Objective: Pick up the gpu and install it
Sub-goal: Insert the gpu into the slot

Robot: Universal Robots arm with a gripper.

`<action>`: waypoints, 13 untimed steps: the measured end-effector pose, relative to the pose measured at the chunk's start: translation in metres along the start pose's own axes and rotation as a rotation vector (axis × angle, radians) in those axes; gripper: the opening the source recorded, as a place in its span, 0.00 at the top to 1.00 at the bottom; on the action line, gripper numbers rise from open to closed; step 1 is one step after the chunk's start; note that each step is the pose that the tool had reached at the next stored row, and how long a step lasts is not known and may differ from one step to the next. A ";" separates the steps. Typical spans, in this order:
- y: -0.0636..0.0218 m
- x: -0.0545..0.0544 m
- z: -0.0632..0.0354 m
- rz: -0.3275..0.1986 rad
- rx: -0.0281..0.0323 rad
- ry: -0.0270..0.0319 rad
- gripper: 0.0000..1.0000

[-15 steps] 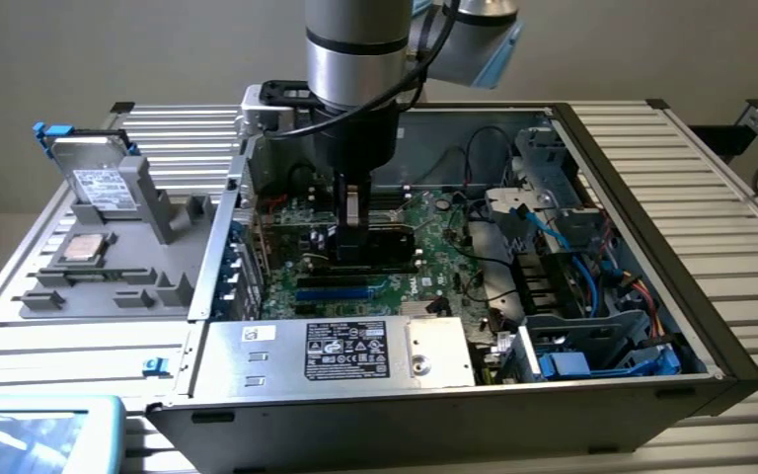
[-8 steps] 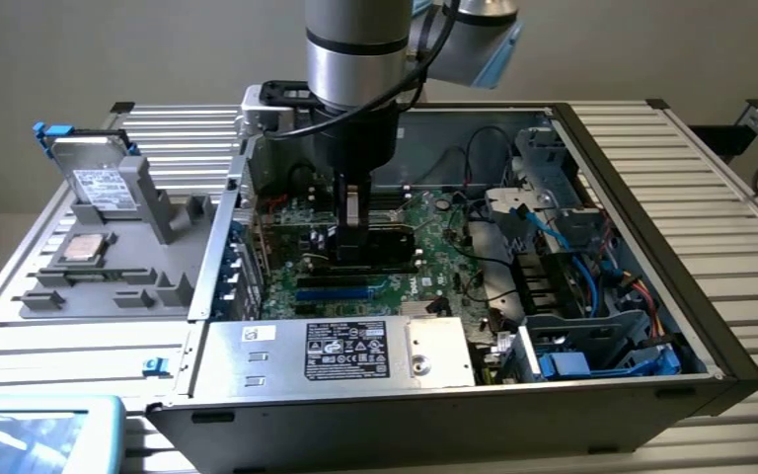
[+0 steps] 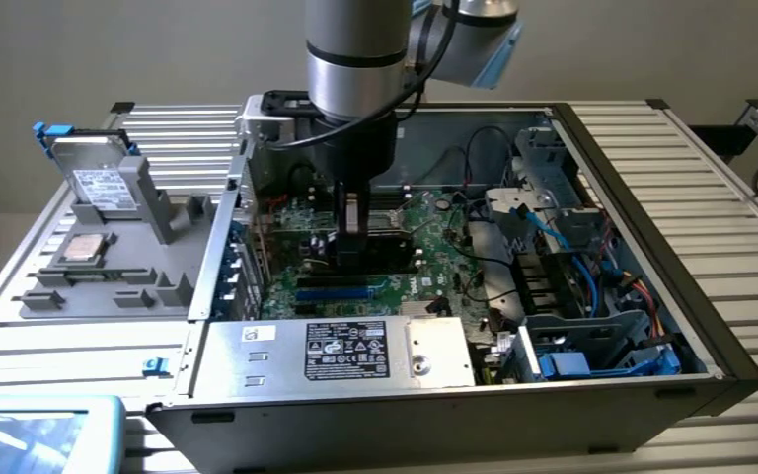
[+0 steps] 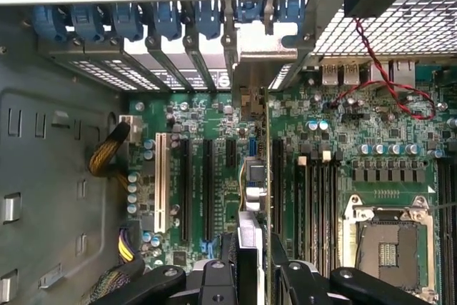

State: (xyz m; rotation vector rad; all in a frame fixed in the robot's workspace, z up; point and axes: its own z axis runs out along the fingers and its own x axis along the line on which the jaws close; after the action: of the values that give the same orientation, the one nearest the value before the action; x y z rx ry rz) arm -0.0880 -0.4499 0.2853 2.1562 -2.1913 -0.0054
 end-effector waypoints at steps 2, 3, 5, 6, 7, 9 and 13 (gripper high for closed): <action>0.0019 0.000 0.0019 0.000 -0.0001 0.0000 0.72; 0.0025 0.000 0.0029 0.000 0.0000 0.0000 0.72; 0.0030 0.000 0.0057 0.000 0.0000 0.0001 0.72; 0.0031 0.000 0.0074 0.000 0.0000 0.0000 0.72; 0.0034 0.000 0.0092 0.000 0.0000 0.0000 0.72; 0.0049 0.000 0.0125 0.000 0.0000 0.0000 0.72; 0.0058 0.000 0.0180 0.000 0.0000 -0.0033 0.72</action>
State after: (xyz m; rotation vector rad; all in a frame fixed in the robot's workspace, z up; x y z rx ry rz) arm -0.0947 -0.4505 0.2676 2.1582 -2.1926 -0.0090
